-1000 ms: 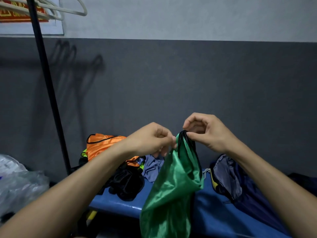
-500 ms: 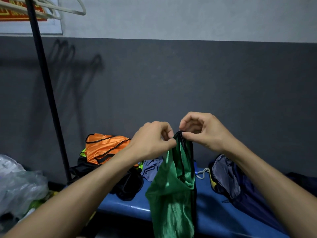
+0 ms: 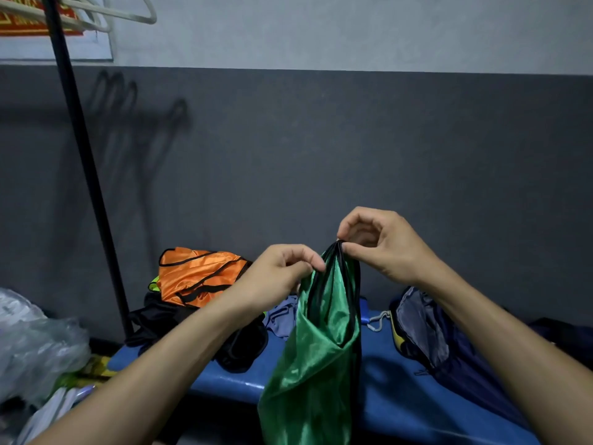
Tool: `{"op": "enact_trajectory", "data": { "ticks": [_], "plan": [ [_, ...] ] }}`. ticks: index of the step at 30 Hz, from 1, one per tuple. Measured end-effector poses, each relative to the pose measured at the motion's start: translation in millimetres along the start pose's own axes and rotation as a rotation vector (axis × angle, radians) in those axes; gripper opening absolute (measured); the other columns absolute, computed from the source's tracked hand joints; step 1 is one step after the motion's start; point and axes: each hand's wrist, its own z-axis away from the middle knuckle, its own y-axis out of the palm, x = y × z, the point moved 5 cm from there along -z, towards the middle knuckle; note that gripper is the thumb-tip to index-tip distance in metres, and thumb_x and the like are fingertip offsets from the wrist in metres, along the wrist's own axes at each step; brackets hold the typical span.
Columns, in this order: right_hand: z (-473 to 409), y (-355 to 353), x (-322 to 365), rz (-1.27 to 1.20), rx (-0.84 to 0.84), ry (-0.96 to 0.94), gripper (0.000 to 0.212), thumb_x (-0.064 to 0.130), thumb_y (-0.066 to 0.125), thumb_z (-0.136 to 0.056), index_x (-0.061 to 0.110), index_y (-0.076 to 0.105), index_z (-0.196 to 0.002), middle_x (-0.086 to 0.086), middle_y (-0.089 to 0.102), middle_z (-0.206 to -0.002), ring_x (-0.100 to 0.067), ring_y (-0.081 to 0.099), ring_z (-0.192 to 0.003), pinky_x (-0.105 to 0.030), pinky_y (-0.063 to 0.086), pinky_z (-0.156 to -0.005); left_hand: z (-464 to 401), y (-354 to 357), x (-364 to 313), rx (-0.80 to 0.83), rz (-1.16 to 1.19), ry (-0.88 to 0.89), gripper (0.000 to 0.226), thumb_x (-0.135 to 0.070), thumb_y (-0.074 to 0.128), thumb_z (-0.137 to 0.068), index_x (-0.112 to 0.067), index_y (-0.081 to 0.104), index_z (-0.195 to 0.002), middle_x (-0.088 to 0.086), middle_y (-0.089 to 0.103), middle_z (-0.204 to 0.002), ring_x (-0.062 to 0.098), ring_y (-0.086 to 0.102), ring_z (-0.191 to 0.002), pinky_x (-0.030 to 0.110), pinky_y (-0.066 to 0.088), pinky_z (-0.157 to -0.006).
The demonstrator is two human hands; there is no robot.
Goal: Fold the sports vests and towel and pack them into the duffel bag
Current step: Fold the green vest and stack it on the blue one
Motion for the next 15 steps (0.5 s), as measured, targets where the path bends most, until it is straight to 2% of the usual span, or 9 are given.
{"op": "enact_trajectory", "data": {
  "ticks": [2,4,7,10,15],
  "plan": [
    [-1,1,1,0.012,-0.006,-0.009,0.016,-0.004,0.072,-0.086,0.011,0.066,-0.089,-0.011,0.071,-0.085,-0.019,0.068,-0.074,-0.036,0.054,-0.074,2,-2,-2,-0.122,-0.199,0.063,0.024,-0.009,0.058,-0.095,-0.025,0.072,-0.084,-0.003,0.066,-0.072,0.019,0.056,-0.062,0.028,0.048,-0.059],
    [-2,1,4,0.021,-0.018,-0.017,0.014,-0.002,0.072,-0.085,0.011,0.066,-0.088,-0.011,0.071,-0.084,-0.018,0.067,-0.072,-0.034,0.054,-0.072,6,0,-7,-0.196,-0.300,0.126,0.014,-0.019,0.066,-0.090,-0.027,0.070,-0.079,-0.008,0.071,-0.075,0.012,0.066,-0.070,0.032,0.055,-0.068],
    [-3,3,11,0.031,-0.015,-0.040,0.010,0.006,0.071,-0.082,0.013,0.066,-0.088,-0.007,0.071,-0.082,-0.020,0.068,-0.072,-0.035,0.055,-0.071,12,7,-9,-0.263,-0.446,0.167,0.019,-0.038,0.074,-0.084,-0.024,0.066,-0.074,-0.008,0.069,-0.071,0.005,0.064,-0.069,0.023,0.050,-0.065],
    [-3,6,17,0.050,-0.004,-0.064,0.014,-0.001,0.071,-0.084,0.012,0.066,-0.088,-0.007,0.072,-0.081,-0.025,0.071,-0.073,-0.038,0.057,-0.071,9,11,-9,-0.312,-0.550,0.205,0.026,-0.047,0.070,-0.082,-0.026,0.062,-0.072,-0.009,0.064,-0.074,0.004,0.060,-0.070,0.026,0.047,-0.065],
    [-3,6,17,0.077,-0.010,-0.070,0.015,-0.001,0.071,-0.084,0.013,0.067,-0.087,-0.007,0.072,-0.081,-0.030,0.071,-0.075,-0.043,0.058,-0.072,2,15,-9,-0.318,-0.684,0.216,0.025,-0.038,0.064,-0.085,-0.028,0.052,-0.066,-0.011,0.055,-0.073,0.005,0.054,-0.070,0.031,0.036,-0.063]
  ]
}}
